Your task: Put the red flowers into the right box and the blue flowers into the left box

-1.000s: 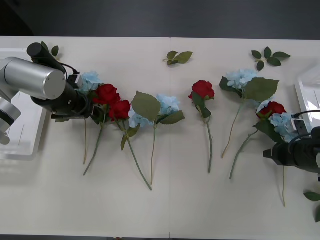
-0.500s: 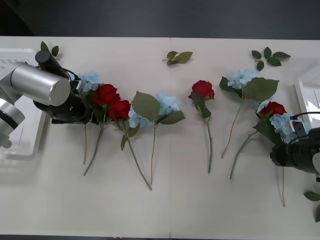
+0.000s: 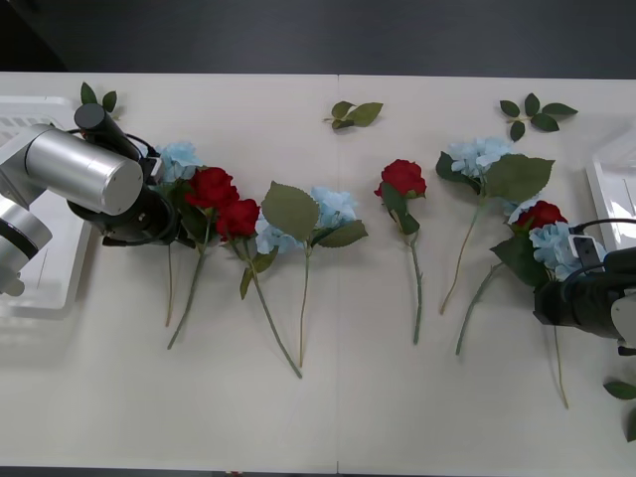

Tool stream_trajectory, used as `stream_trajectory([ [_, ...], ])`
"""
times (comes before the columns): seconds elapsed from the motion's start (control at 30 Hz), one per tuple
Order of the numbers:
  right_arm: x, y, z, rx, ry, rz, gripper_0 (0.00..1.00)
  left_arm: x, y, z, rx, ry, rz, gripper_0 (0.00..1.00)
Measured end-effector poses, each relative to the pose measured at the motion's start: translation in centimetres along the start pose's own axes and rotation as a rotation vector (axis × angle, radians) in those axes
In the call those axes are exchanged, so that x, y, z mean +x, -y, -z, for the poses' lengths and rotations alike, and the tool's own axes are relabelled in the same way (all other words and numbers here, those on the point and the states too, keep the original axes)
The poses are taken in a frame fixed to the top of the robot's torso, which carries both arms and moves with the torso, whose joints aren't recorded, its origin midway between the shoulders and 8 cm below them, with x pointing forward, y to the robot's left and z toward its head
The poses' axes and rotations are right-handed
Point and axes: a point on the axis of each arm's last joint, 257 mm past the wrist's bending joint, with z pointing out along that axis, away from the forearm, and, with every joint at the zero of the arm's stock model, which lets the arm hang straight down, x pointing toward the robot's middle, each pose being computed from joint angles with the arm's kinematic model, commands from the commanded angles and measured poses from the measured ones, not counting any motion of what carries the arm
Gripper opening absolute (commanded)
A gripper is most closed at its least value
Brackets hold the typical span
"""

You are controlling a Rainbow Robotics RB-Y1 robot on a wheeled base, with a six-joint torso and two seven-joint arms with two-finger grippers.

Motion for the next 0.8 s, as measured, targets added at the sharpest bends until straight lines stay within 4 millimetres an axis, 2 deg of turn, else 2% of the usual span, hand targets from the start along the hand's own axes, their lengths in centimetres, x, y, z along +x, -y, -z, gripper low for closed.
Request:
stream_trajectory([
  [0.1,0.0,0.0,0.0,0.000,0.000,0.000,0.00,-0.1,-0.2,0.0,-0.007,0.005,-0.003,0.70],
  [0.17,0.0,-0.1,0.0,-0.004,-0.001,-0.003,0.00,-0.2,-0.5,0.0,-0.018,0.008,-0.007,0.60],
  [0.27,-0.3,-1.2,0.3,-0.055,-0.002,-0.043,0.00,-0.1,-0.5,-0.1,-0.025,0.008,-0.013,0.54],
  [0.33,-1.0,-1.3,0.9,-0.087,0.003,-0.052,0.00,0.2,-0.4,-0.3,-0.029,0.001,-0.023,0.36],
  [0.37,-1.4,-1.3,1.3,-0.100,0.006,-0.036,0.00,0.4,-0.3,-0.4,-0.031,-0.004,-0.030,0.16],
  [0.4,-1.9,-1.1,1.7,-0.109,0.012,-0.009,0.00,0.6,-0.2,-0.6,-0.033,-0.009,-0.037,0.02],
  [0.47,-3.2,-1.0,2.9,-0.138,0.032,0.060,0.00,1.1,-0.1,-0.8,-0.038,-0.017,-0.050,0.00],
  [0.63,-5.8,-2.9,6.3,-0.244,0.077,0.165,0.00,1.2,-0.1,-0.9,-0.040,-0.021,-0.054,0.00],
  [0.8,-7.0,-7.7,9.9,-0.428,0.110,0.207,0.00,0.4,-0.3,-0.7,-0.036,0.009,-0.054,0.00],
])
